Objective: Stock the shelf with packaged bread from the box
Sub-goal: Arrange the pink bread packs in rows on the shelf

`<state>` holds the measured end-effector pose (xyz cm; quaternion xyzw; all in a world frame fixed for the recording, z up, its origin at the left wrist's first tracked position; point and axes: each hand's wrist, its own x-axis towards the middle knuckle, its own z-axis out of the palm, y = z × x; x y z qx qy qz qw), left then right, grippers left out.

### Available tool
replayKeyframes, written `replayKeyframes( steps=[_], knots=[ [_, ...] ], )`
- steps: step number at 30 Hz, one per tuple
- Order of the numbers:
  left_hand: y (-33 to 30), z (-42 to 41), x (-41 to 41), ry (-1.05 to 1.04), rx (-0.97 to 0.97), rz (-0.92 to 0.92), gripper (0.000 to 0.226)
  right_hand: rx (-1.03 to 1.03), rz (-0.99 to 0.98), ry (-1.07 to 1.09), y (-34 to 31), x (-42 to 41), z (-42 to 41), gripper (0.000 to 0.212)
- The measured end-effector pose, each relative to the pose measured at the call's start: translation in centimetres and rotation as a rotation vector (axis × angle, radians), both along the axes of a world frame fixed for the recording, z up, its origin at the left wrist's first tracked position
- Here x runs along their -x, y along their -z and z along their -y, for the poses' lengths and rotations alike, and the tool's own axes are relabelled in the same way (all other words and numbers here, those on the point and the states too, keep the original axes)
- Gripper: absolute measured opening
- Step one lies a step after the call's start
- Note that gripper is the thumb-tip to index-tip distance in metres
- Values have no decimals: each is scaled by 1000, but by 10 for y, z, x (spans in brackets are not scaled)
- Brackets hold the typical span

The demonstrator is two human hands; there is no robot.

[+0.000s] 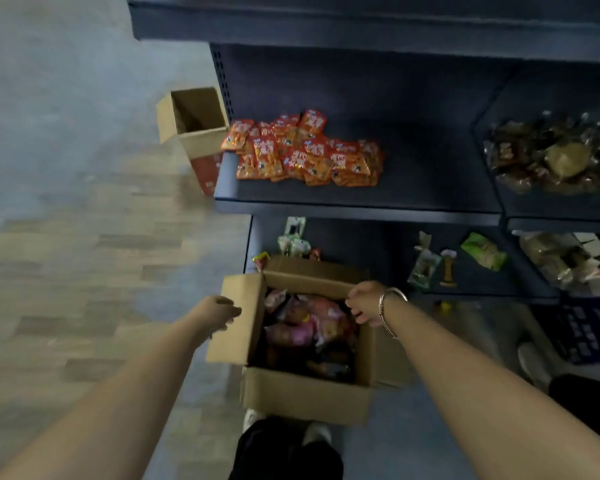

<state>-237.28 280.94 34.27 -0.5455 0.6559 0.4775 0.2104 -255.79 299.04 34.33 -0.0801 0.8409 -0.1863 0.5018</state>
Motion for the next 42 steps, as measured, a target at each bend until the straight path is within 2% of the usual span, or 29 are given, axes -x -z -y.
replayKeyframes(
  steps=[2, 4, 5, 8, 10, 12, 16, 18, 21, 23, 25, 28, 30, 31, 34, 37, 39, 42],
  knots=[
    [32, -9, -8, 69, -71, 63, 27, -47, 49, 32, 36, -11, -8, 13],
    [64, -16, -15, 86, -96, 76, 31, -74, 74, 75, 71, -22, -14, 3],
    [79, -19, -17, 94, -101, 82, 33, -85, 82, 76, 89, -27, -16, 4],
    [127, -21, -22, 87, -145, 116, 34, -110, 85, 32, 155, -41, -18, 26],
    [163, -18, -23, 56, -164, 108, 31, -129, 72, -47, 196, -51, -16, 23],
    [199, -14, -20, 14, -173, 69, 31, -121, 64, -97, 237, -58, -12, 11],
    [270, -11, -7, -106, -212, -62, 23, -133, 56, -150, 315, -68, -8, 30],
    [304, -11, 4, -172, -218, -103, 10, -106, 68, -62, 351, -71, -9, 29],
    [351, -9, 19, -261, -155, -181, 9, -72, 4, 66, 396, -68, -10, 27],
    [382, -5, 31, -128, 6, -195, 21, -50, -71, 101, 419, -61, -7, 27],
    [409, -1, 40, 134, 191, -150, 39, -15, -169, 79, 438, -52, -3, 33],
    [442, 3, 50, 639, 390, -95, 59, -5, -348, -122, 459, -40, 5, 44],
    [458, 2, 52, 1024, 573, 38, 65, -30, -416, -265, 470, -32, 11, 45],
    [464, 2, 54, 1145, 630, 100, 67, -37, -430, -302, 475, -29, 15, 45],
    [480, 3, 60, 1255, 651, 273, 63, -37, -467, -351, 488, -24, 23, 42],
    [486, 5, 66, 1299, 648, 356, 51, -37, -472, -335, 495, -21, 30, 32],
    [479, 4, 65, 1306, 651, 343, 44, -24, -449, -314, 493, -21, 31, 28],
    [451, 2, 57, 1274, 670, 210, 36, 6, -383, -252, 468, -22, 21, 23]
  ],
)
